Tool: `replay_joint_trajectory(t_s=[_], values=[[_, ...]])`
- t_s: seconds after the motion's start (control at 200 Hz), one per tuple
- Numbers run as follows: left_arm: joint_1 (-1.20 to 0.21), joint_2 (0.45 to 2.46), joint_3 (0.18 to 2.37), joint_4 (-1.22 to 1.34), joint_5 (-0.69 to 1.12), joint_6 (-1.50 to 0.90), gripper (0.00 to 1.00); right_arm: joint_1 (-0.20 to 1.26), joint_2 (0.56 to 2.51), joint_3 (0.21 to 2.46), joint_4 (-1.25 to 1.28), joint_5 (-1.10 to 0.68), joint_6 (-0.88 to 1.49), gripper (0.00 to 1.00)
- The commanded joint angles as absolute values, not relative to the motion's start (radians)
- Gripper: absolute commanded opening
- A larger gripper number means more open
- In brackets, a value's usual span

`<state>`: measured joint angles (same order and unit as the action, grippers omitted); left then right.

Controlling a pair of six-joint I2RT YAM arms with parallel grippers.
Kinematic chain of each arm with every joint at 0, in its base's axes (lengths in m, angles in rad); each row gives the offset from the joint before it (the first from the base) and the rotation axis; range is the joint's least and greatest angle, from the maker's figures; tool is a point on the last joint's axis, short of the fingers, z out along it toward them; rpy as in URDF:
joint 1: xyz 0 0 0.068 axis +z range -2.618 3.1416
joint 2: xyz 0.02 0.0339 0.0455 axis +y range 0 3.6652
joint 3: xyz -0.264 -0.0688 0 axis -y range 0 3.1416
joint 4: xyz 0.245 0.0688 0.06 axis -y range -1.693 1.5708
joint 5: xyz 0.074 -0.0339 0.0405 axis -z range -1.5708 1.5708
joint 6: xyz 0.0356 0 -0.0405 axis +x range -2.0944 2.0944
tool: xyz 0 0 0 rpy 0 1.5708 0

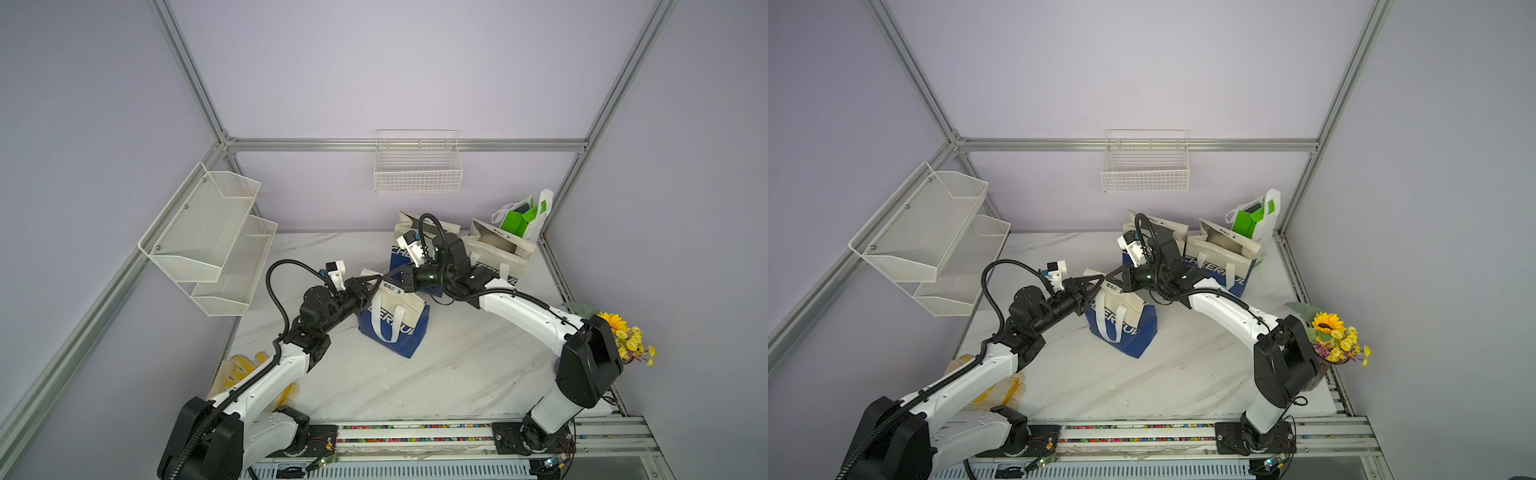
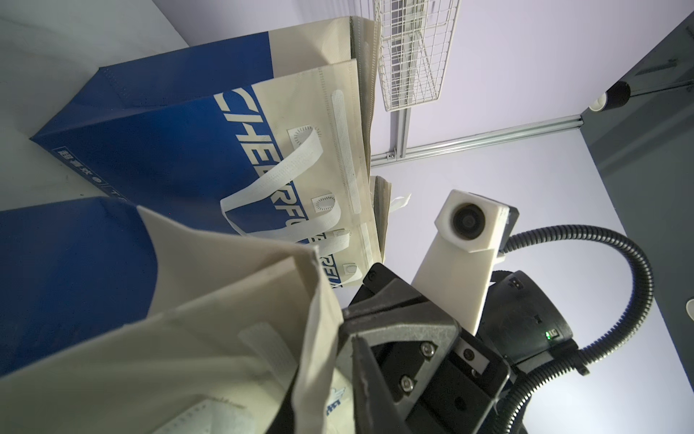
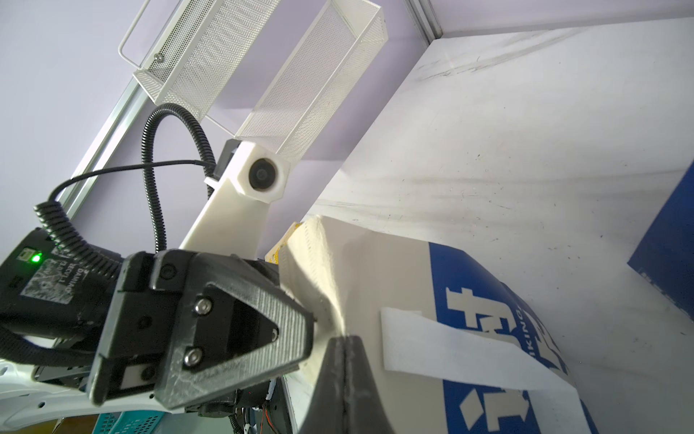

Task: Open the takeout bag
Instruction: Open the takeout bag at the center of the board.

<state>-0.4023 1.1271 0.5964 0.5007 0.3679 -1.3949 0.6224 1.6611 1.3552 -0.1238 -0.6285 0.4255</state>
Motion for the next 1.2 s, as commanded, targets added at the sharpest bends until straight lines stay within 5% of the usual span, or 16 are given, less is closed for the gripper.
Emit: replay_joint_trajectory(t_s=[0.0, 0.1, 0.215, 0.31, 0.4, 0.57, 1.195], values=[[-0.413, 1.124, 0.664, 0.553, 0.381, -1.367, 0.06, 0.621, 1.677, 1.339, -0.144, -0.640, 0.433, 0.00], [-0.413, 1.125, 0.686, 0.446, 0.356, -1.356, 0.00, 0.620, 1.641, 1.346, -0.166, -0.569, 0.422, 0.01], [-0.413, 1.106, 0.696, 0.296, 0.307, -1.371, 0.00, 0.685, 1.520, 1.352, -0.261, -0.137, 0.331, 0.45], [-0.416, 1.078, 0.713, 0.209, 0.290, -1.385, 0.00, 0.850, 1.440, 1.314, -0.281, 0.350, 0.185, 0.61], [-0.431, 1.043, 0.737, 0.130, 0.259, -1.390, 0.00, 0.974, 1.420, 1.276, -0.278, 0.587, 0.086, 0.65], [-0.440, 0.985, 0.747, 0.066, 0.247, -1.435, 0.00, 1.185, 1.403, 1.231, -0.207, 0.722, -0.031, 0.71], [-0.445, 0.874, 0.762, 0.007, 0.230, -1.502, 0.00, 1.179, 1.623, 1.262, -0.147, 0.862, -0.016, 0.65]])
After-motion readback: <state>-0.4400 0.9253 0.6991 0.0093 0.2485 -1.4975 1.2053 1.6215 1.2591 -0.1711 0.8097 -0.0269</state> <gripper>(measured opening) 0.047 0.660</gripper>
